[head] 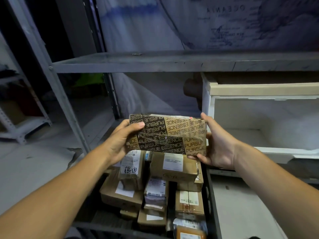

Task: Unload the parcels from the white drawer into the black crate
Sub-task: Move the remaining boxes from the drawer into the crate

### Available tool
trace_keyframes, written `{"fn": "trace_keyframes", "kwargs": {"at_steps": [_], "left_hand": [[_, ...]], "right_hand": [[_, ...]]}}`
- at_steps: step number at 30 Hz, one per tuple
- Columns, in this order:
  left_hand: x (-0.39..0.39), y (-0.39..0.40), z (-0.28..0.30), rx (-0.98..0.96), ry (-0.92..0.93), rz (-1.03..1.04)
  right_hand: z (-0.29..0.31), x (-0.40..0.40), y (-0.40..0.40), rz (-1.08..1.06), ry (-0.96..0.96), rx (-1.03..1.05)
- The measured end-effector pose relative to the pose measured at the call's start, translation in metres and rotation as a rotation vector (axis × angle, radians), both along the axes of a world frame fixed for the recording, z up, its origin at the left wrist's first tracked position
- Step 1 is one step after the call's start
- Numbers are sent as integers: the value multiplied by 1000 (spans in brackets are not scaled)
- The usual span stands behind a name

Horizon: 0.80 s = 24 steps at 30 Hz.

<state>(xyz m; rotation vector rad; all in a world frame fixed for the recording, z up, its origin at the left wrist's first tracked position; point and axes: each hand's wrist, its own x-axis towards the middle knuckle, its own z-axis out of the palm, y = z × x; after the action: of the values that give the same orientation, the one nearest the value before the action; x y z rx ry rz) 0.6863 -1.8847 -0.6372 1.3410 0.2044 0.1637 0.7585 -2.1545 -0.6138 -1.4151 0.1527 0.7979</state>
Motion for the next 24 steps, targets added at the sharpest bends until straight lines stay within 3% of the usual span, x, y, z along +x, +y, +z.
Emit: {"fn": "trace_keyframes", "kwargs": {"at_steps": [3,11,14,19,24], "left_hand": [[2,-6,0,9,26,71],[-5,-7,14,-16,257,35],[-7,-6,11,-12,305,0],[-9,-7,13,-77,113,-89],[-5,-7,5,47,39,-86]], "right_hand": [[-6,0,3,14,-55,-24],[1,-8,14,16,-504,88],[1,-8,16,3,-401,63],[5,-6,15,-105,-100,30],[-3,0,11,-101,-38,1]]}}
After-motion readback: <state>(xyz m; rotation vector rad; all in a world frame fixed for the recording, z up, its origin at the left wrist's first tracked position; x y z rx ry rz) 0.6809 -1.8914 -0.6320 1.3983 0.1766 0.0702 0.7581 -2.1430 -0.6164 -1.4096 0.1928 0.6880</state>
